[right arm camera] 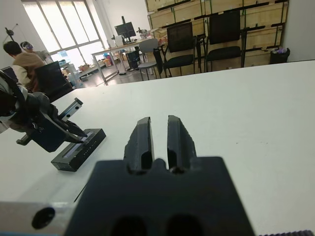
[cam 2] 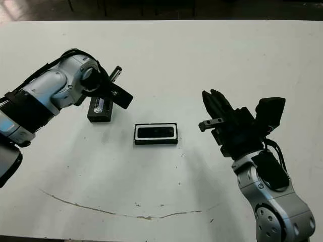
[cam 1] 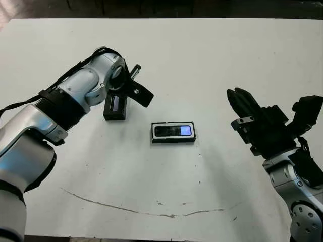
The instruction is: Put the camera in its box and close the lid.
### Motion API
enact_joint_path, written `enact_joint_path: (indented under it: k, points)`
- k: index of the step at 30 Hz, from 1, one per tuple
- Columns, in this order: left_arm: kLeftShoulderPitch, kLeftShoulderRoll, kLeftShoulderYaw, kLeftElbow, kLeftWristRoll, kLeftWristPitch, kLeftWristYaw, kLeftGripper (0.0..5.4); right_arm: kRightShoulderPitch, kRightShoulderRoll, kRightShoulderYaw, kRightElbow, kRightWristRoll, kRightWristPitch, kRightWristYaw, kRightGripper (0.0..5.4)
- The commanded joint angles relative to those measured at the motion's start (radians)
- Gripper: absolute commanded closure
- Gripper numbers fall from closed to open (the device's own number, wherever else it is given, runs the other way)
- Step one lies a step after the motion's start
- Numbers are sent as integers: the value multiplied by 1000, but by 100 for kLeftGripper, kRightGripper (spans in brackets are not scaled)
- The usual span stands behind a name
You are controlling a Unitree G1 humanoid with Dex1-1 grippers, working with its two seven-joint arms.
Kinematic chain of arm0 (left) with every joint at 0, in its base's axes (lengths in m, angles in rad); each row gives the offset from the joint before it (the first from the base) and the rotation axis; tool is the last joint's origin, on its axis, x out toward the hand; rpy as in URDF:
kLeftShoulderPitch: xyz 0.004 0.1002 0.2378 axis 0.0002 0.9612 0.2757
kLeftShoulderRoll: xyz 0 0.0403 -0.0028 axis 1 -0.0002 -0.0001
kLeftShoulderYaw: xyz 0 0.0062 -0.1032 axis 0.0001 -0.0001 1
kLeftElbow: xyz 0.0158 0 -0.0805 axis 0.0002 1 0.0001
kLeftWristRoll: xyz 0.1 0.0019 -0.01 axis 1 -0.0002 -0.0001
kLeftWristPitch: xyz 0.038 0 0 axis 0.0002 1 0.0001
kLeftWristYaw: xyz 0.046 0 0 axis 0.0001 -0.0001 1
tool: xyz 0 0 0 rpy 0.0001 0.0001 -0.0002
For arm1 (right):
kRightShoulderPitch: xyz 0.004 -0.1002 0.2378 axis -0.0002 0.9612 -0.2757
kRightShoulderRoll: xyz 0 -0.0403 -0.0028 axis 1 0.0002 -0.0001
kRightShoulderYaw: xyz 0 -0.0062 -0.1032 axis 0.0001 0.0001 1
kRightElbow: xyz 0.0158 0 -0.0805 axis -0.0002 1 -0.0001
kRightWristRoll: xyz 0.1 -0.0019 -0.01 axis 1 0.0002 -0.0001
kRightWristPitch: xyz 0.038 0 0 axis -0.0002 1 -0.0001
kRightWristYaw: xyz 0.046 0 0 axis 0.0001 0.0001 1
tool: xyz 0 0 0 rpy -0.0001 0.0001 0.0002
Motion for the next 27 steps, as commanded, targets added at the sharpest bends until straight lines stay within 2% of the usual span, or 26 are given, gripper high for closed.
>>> enact_joint_path:
  k: [1,5,9,12,16,20,27]
  points:
    - [45,2,111,-2,-103,46,8,540,18,-8,0,2,12,21,-6,539]
    - [110,4,344,-110,-301,115,114,540,29,-13,4,-5,15,16,-6,539]
    - [257,-56,629,-305,-533,225,311,540,36,-19,7,-6,11,20,-12,539]
    - [383,-139,769,-477,-631,333,497,540,34,-18,2,0,25,26,-13,539]
    - [502,-249,846,-684,-663,491,729,540,29,-23,7,24,25,7,6,539]
    - [600,-300,837,-805,-636,540,895,520,24,-26,12,46,22,-6,26,540]
    - [715,-401,798,-859,-647,615,1081,372,22,-25,18,58,24,-6,32,540]
